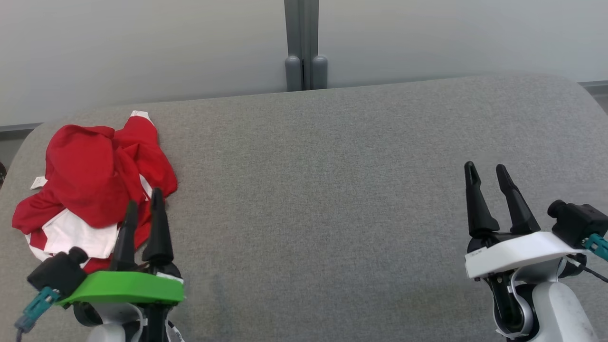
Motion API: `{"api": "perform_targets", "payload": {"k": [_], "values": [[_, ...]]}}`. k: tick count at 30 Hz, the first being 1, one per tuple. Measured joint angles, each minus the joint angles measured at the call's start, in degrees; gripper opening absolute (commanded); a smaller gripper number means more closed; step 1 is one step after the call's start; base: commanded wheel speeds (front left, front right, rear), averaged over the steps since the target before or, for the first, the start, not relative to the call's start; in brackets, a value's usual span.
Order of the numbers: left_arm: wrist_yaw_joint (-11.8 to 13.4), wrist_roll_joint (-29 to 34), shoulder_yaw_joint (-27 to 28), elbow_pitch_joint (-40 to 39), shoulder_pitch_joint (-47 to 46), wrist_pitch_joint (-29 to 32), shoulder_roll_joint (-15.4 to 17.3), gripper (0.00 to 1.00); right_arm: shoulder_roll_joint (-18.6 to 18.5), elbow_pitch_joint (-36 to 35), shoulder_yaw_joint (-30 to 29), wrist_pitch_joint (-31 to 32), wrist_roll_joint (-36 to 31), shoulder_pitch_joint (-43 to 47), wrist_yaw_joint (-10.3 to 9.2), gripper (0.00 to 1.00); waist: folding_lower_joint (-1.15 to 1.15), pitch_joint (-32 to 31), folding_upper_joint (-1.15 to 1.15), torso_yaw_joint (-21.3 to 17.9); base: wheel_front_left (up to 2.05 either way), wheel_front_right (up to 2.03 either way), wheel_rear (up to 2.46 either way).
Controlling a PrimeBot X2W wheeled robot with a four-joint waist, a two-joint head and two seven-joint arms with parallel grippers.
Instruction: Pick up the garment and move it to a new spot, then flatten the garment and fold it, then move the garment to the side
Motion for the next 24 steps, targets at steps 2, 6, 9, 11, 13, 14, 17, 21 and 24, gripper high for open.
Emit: {"api": "perform_targets", "payload": {"k": [2, 6, 9, 11, 13, 14, 17, 21, 24], "values": [[0.2, 5.4, -1.4, 0.2, 0.0, -0.4, 0.1, 1.0, 0.0, 0.1, 0.5, -0.4, -2.4, 0.2, 0.0, 1.0, 0.0, 0.0, 0.0, 0.0, 0.0, 0.0, 0.0], [1.5, 12.1, -4.4, 0.4, 0.0, -1.1, 0.4, 1.0, 0.0, 0.0, 0.6, -1.1, -6.6, 0.4, 0.0, 1.0, 0.0, 0.1, 0.0, -0.1, 0.0, 0.0, 0.0], [4.0, 14.9, -5.5, 0.6, 0.0, -1.6, 0.7, 1.0, 0.0, -0.2, 0.6, -1.7, -9.4, 0.4, 0.0, 1.0, 0.0, 0.1, 0.0, -0.1, 0.0, 0.0, 0.0], [4.7, 15.8, -6.2, 0.6, 0.0, -1.8, 1.0, 1.0, 0.0, -0.5, 0.7, -1.9, -10.7, 0.4, 0.01, 1.0, 0.0, 0.1, 0.0, -0.1, 0.0, 0.0, 0.0], [5.3, 17.4, -7.2, 0.7, 0.0, -2.2, 1.6, 1.0, 0.0, -0.6, 0.6, -2.3, -12.4, 0.5, 0.01, 1.0, 0.0, 0.1, 0.0, -0.1, 0.0, 0.0, 0.0], [5.5, 18.2, -7.6, 0.8, 0.0, -2.3, 1.9, 1.0, 0.0, -0.7, 0.6, -2.4, -13.0, 0.6, 0.01, 1.0, 0.0, 0.1, 0.0, -0.1, 0.0, 0.0, 0.0], [6.4, 19.6, -8.9, 1.0, 0.0, -2.8, 2.3, 1.0, 0.0, -0.8, 0.5, -2.8, -14.6, 0.7, 0.01, 1.0, 0.0, 0.0, 0.0, -0.1, 0.0, 0.0, 0.0], [6.9, 21.9, -10.6, 1.9, 0.0, -3.3, 3.1, 1.0, 0.0, -1.1, 0.3, -3.4, -17.2, 0.8, 0.01, 1.0, 0.0, 0.0, 0.0, -0.2, 0.0, 0.0, 0.0], [7.3, 23.5, -12.0, 2.7, 0.0, -3.8, 3.7, 1.0, 0.0, -1.0, 0.4, -3.9, -18.5, 1.0, 0.01, 1.0, 0.0, 0.0, 0.0, -0.2, 0.0, 0.0, 0.0]]}}
